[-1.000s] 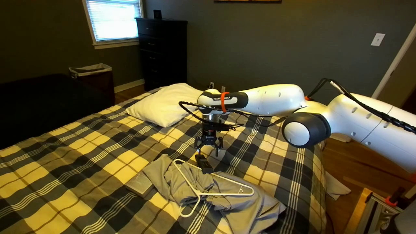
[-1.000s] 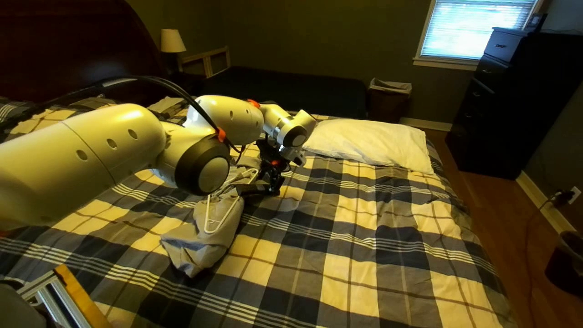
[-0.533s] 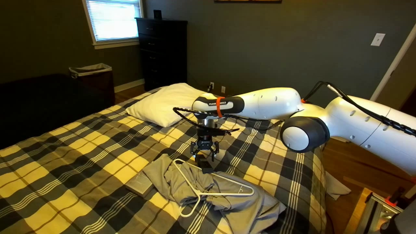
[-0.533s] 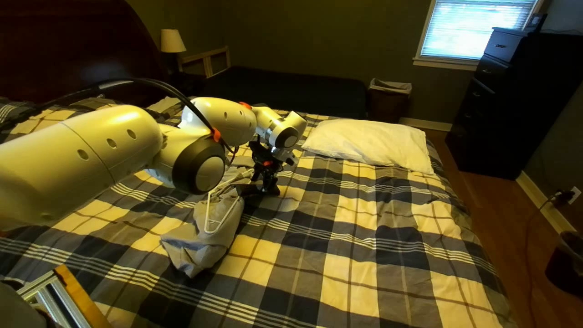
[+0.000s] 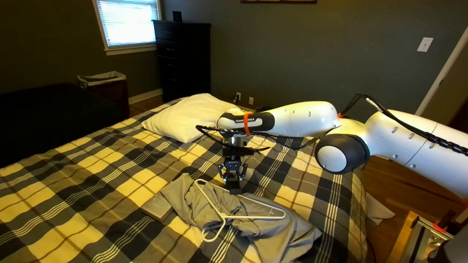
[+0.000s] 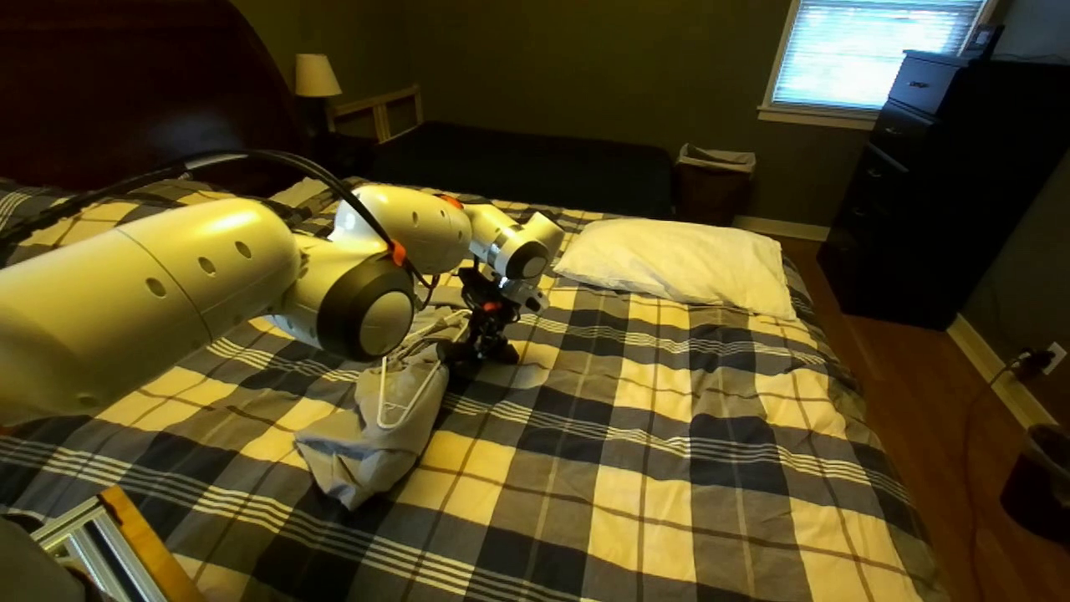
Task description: Move the remote control to the right.
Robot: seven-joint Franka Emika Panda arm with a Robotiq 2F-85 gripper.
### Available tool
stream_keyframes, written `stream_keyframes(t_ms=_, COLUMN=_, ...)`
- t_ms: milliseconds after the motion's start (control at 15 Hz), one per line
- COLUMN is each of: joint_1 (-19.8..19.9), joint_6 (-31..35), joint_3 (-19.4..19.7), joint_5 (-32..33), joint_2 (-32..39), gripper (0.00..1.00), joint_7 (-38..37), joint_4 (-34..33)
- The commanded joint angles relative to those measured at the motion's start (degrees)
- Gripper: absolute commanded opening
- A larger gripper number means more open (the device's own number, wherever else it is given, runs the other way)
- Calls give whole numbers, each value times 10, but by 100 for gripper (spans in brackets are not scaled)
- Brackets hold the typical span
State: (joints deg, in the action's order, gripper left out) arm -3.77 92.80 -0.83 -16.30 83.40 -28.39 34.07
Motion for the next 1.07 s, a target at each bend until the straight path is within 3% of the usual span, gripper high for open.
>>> stream_keyframes(t_ms=0, joint_1=-8, joint_6=-18, joint_3=18, joint_5=21, joint_2=-5, gripper=29, joint_7=-3, joint_4=-7)
stream_keyframes(t_ms=533, joint_1=-41, joint_6=-106, joint_3=65, joint_5=143, joint_2=-92, gripper=29, joint_7=178, joint_4=33)
stream_keyframes(t_ms=1000, joint_1=-61, joint_6=-78, joint_3=83, joint_5=234, joint_2=-72, gripper=29, joint_7=352, joint_4=63)
